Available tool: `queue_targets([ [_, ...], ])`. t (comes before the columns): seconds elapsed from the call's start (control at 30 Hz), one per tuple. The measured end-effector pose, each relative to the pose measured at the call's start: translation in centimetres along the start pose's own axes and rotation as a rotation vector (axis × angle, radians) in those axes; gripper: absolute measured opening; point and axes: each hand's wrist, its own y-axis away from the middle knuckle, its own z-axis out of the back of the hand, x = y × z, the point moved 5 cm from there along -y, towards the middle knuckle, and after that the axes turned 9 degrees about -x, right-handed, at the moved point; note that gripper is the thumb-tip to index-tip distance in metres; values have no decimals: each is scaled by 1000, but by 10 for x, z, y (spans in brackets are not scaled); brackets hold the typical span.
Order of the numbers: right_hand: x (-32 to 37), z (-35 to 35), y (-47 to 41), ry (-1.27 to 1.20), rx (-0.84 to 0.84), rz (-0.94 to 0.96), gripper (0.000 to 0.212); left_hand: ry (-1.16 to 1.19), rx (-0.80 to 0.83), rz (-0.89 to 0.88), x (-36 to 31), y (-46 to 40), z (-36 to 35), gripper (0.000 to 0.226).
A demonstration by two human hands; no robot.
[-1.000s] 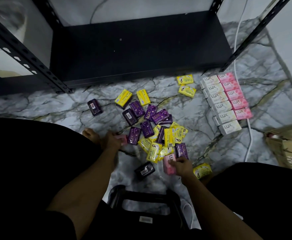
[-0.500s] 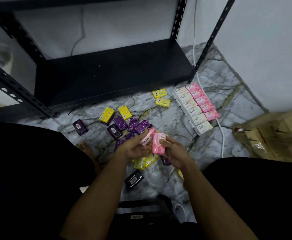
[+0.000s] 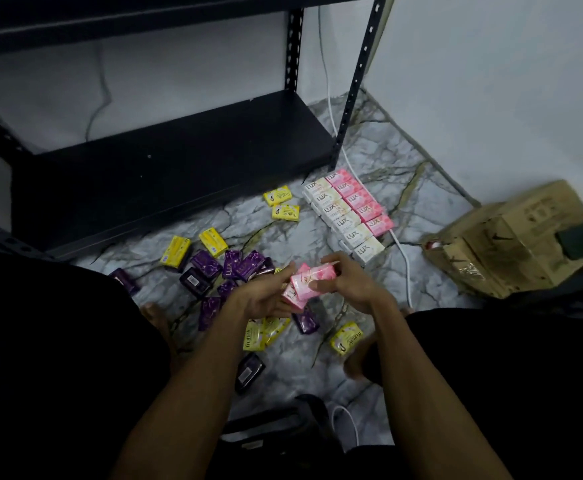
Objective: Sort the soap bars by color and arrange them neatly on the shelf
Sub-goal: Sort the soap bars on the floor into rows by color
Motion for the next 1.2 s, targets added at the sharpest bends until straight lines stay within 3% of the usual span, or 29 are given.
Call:
queue_targets([
  [0.2, -7, 21, -5, -41, -26, -24, 56, -94, 79, -72, -11, 0, -24, 65],
  [0.3, -21, 20, 1, -269, -84, -87, 37, 8, 52, -108, -15, -9, -33, 54],
  [0.43, -47, 14, -1, -615, -135, -233, 37, 7, 14, -196, -29, -26, -50, 39],
  [0.63, -61, 32, -30, -862, -255, -270, 42, -62, -52, -232, -56, -68, -88, 38],
  [0.87, -71, 87, -74, -1018, -455, -256, 41, -192, 26, -232, -101, -122, -154, 41],
  [0.93, -78, 108, -93, -1109, -518, -254, 47, -354, 5, -324, -121, -137, -168, 49],
  [1.0, -87, 132, -115, -1151, -591, -274, 47, -629, -121, -501, -141, -158, -171, 55],
  [1.07, -95, 153, -136, -1140, -672, -324, 47, -851, -243, -639, -158, -178, -169, 53],
  [1.2, -115, 178, -181, -1023, -834, -424, 42, -1170, -328, -760, -175, -218, -165, 58],
])
